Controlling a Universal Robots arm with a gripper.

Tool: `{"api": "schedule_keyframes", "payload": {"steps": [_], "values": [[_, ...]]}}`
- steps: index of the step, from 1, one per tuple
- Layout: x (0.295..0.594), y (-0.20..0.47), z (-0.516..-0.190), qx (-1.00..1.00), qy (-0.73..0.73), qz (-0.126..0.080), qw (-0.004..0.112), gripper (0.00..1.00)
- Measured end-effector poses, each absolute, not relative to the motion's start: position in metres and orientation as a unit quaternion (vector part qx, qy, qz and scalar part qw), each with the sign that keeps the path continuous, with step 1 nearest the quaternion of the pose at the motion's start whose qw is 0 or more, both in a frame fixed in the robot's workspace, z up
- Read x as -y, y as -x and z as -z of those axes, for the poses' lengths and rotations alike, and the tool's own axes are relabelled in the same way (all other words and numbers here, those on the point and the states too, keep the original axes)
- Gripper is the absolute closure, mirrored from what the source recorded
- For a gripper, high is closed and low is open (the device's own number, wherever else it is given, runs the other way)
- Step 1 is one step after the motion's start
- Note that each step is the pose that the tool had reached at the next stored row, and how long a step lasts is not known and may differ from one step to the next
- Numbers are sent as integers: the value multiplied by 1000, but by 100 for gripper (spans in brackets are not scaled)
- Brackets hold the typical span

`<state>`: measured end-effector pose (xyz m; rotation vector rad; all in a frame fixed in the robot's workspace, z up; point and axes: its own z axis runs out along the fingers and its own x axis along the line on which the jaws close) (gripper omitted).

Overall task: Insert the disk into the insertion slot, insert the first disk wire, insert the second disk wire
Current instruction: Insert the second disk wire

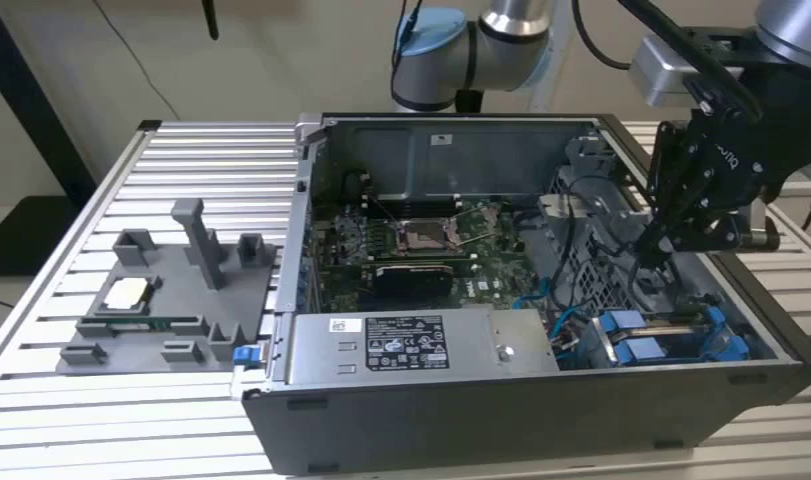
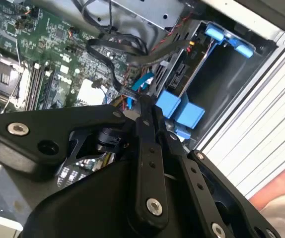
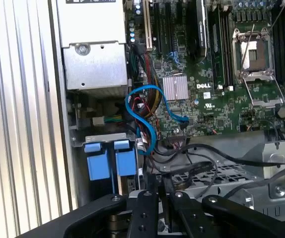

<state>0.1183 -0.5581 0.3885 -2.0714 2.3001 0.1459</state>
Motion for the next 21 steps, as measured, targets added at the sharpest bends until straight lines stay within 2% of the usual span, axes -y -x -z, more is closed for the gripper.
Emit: {"api": "schedule_keyframes", "payload": {"steps": [21], "values": [[562, -117, -381, -735, 676, -45, 23, 84]]}}
